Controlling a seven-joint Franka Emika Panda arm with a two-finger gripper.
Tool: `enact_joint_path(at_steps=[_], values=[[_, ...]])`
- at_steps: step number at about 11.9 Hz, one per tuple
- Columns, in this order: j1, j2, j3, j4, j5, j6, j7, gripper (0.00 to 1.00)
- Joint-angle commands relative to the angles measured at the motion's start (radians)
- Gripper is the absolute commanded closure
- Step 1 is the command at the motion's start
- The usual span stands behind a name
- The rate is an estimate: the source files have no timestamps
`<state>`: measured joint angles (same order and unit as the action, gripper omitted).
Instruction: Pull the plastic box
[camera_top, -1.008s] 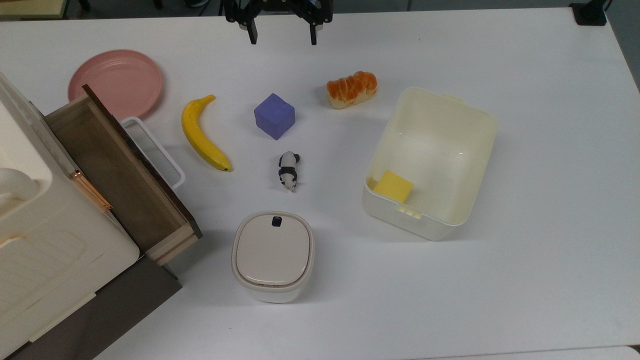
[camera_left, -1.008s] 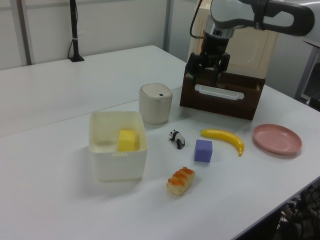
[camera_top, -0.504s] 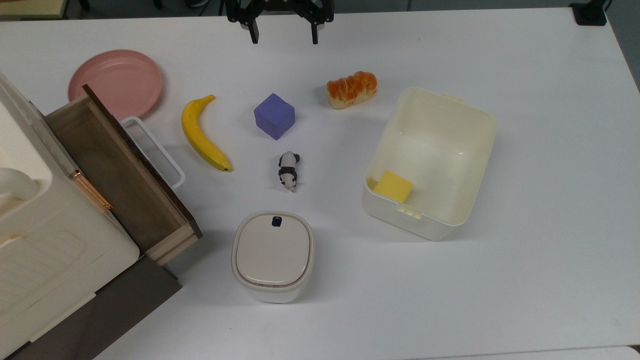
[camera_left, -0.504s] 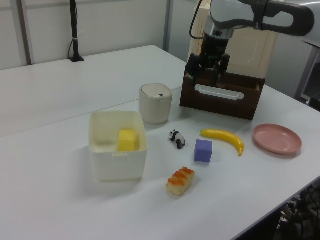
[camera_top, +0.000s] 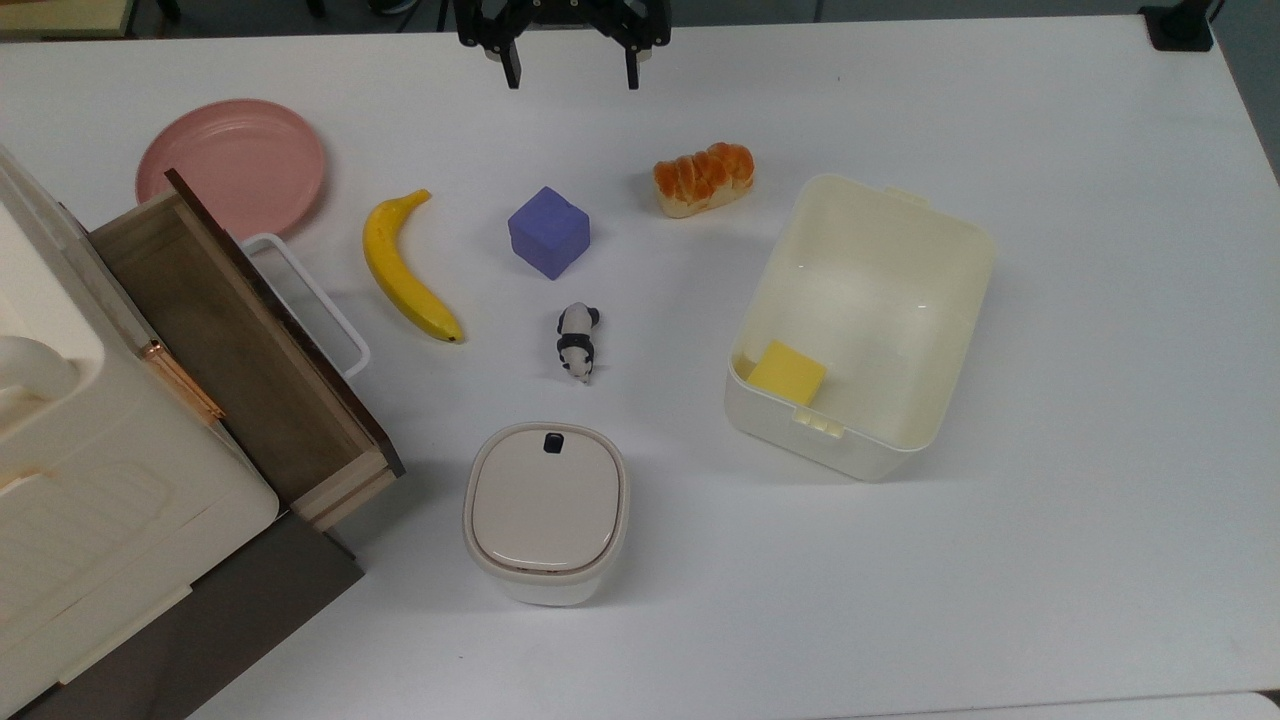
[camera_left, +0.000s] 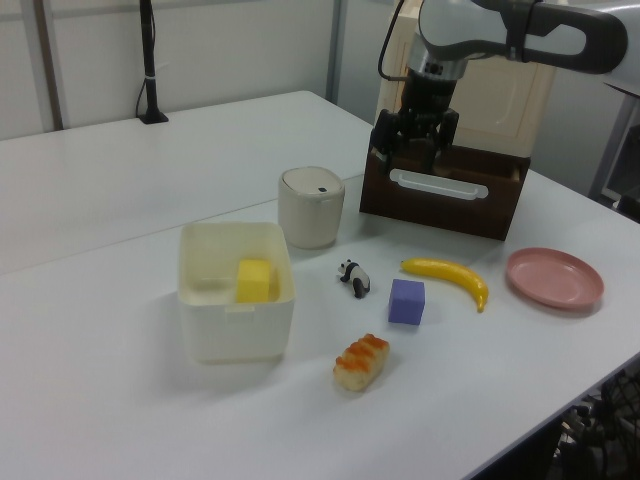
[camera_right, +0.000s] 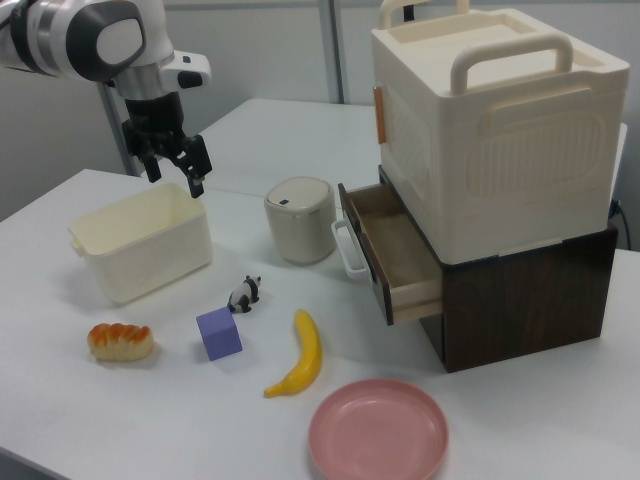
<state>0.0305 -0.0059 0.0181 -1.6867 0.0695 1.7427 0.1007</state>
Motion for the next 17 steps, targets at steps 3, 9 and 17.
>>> enact_joint_path(at_steps=[3,9,17], values=[[0.005,-0.017,-0.003,-0.027,0.021,-0.011,-0.026,0.0],[0.006,-0.013,0.006,-0.041,0.023,-0.003,-0.12,0.0],[0.066,0.072,0.065,-0.03,0.019,0.144,-0.72,0.0]])
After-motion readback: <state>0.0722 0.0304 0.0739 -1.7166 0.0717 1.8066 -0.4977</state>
